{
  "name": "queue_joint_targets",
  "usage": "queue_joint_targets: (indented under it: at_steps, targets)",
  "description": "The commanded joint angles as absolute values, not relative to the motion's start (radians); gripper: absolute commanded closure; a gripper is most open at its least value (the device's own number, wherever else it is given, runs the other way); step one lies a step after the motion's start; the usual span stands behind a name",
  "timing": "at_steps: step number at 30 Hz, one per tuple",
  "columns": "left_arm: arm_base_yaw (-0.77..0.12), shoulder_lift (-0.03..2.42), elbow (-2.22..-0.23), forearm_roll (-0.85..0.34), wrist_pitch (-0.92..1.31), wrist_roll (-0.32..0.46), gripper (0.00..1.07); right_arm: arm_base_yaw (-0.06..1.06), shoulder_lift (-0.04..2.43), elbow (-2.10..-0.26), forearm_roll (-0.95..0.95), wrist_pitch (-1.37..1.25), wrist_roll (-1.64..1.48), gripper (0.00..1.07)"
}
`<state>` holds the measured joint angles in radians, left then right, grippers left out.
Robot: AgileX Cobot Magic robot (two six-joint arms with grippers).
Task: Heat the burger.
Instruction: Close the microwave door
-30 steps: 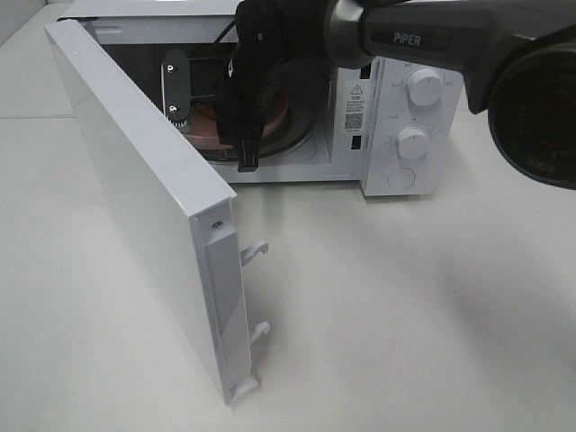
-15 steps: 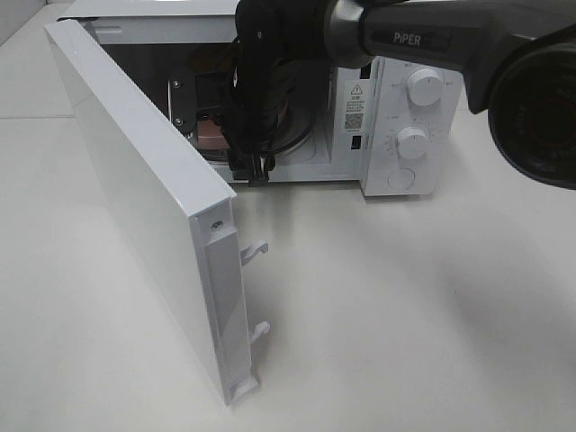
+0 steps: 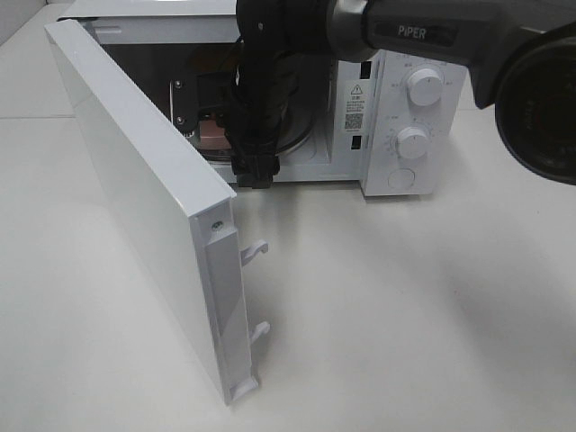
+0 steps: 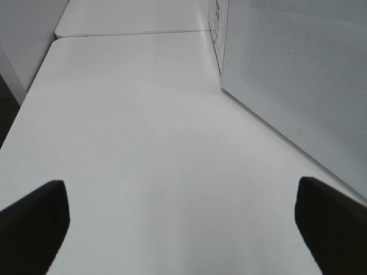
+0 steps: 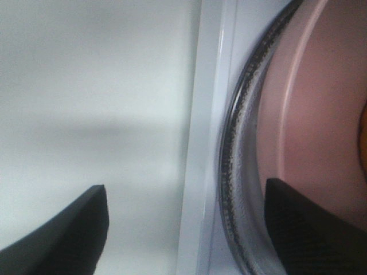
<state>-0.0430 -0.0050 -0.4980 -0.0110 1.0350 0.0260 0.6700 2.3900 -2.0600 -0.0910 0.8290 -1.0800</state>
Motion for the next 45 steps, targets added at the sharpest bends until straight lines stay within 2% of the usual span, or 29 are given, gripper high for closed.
queue_joint_targets:
  at_steps: [1,18,29,39,42,45]
  targets:
    - [-0.046,-0.024,-0.496,-0.016,1.031,0.023,0.04,0.671,2.366,-2.065,-0.080,0.887,-1.097,0.32]
    - [-0.046,-0.024,-0.496,-0.016,1.031,0.023,0.04,0.670,2.326,-2.036,-0.072,1.040,-1.106,0.32]
    - [-0.046,-0.024,-0.496,-0.016,1.031,0.023,0.04,0.658,2.140,-1.726,-0.074,0.952,-1.099,0.32]
    - [-0.046,-0.024,-0.496,-0.016,1.031,0.023,0.04,0.657,1.983,-1.528,-0.080,0.910,-1.060,0.32]
    - [-0.046,-0.024,-0.496,-0.016,1.031,0.023,0.04,0.657,1.925,-1.461,-0.086,0.880,-1.027,0.31]
    - [-0.046,-0.024,-0.496,-0.016,1.031,0.023,0.04,0.647,1.840,-1.359,-0.086,0.840,-0.962,0.21]
